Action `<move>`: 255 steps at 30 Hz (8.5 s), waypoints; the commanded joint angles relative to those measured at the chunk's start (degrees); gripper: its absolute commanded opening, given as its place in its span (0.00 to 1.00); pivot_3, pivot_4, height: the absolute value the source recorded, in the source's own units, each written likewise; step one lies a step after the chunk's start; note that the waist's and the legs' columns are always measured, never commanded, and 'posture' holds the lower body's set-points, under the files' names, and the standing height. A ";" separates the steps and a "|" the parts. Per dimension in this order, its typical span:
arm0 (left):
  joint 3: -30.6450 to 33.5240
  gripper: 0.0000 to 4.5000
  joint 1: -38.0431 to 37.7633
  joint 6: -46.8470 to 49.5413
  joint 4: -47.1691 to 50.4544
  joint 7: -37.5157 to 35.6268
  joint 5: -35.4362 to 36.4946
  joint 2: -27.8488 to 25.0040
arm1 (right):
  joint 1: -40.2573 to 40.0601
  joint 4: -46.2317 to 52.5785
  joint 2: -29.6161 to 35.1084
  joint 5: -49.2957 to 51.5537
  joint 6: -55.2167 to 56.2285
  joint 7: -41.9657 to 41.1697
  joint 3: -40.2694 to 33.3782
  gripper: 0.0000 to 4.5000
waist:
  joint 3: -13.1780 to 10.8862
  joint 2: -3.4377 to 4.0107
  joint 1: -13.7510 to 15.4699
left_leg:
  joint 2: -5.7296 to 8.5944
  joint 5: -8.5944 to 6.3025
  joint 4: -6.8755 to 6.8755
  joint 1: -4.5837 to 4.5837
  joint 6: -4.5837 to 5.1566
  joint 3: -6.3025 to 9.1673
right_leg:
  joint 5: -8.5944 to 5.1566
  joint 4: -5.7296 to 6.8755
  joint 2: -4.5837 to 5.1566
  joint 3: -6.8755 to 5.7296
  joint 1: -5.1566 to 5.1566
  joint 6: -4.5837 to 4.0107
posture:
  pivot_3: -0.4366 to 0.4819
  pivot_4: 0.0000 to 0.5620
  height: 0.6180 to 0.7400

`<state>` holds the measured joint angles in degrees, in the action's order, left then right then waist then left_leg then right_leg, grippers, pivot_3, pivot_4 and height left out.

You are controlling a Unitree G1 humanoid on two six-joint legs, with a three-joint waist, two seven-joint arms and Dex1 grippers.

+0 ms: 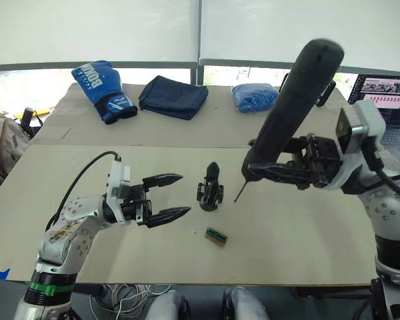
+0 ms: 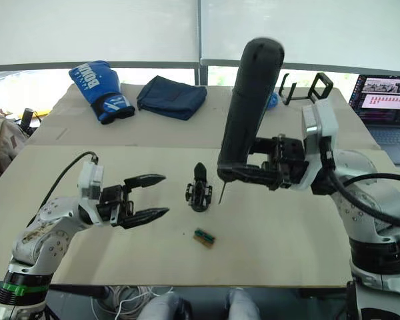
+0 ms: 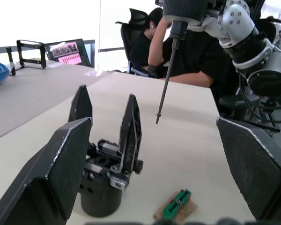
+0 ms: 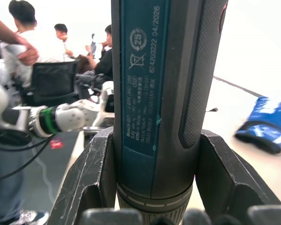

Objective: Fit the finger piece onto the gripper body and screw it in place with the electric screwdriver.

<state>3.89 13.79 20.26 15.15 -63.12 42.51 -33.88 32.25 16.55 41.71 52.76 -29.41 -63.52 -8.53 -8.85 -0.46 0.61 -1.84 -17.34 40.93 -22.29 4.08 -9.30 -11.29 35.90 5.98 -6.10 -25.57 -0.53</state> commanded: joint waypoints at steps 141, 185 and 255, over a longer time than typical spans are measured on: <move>-12.08 1.00 8.09 -9.76 -21.97 1.30 -25.61 7.21 | 12.69 -9.94 -17.41 -16.36 -0.53 1.50 12.02 0.43 | 0.01 0.02 -1.34 | -0.05 0.14 -0.04 -0.05 -0.23 -0.36 | 0.01 0.24 -0.37 0.41 -0.40 -0.01 | 0.48 0.27 1.00; -14.45 1.00 19.03 -30.60 -47.99 -2.70 -33.06 16.26 | 11.23 -8.50 -17.82 -17.20 -1.24 2.22 12.42 0.43 | 0.02 0.00 -1.28 | -0.06 0.14 0.01 -0.04 -0.22 -0.35 | 0.01 0.27 -0.37 0.42 -0.39 -0.01 | 0.48 0.27 1.00; -15.68 0.53 17.98 -31.19 -52.35 -3.12 -35.38 16.78 | 5.49 -11.71 -17.95 -23.71 -2.60 6.59 20.39 0.43 | 1.32 -0.25 -1.45 | -0.11 0.02 -0.22 0.86 -0.08 -0.16 | 0.00 0.12 0.26 0.26 0.46 -0.04 | 0.48 0.27 1.00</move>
<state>-11.05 32.75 -11.32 -36.86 -65.35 7.88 -17.19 40.23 7.33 22.53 32.55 -30.01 -56.27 7.75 -7.52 -0.70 -0.83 -1.94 -17.32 40.71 -21.44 4.00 -9.45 -11.29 36.02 6.25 -5.84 -25.11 -0.56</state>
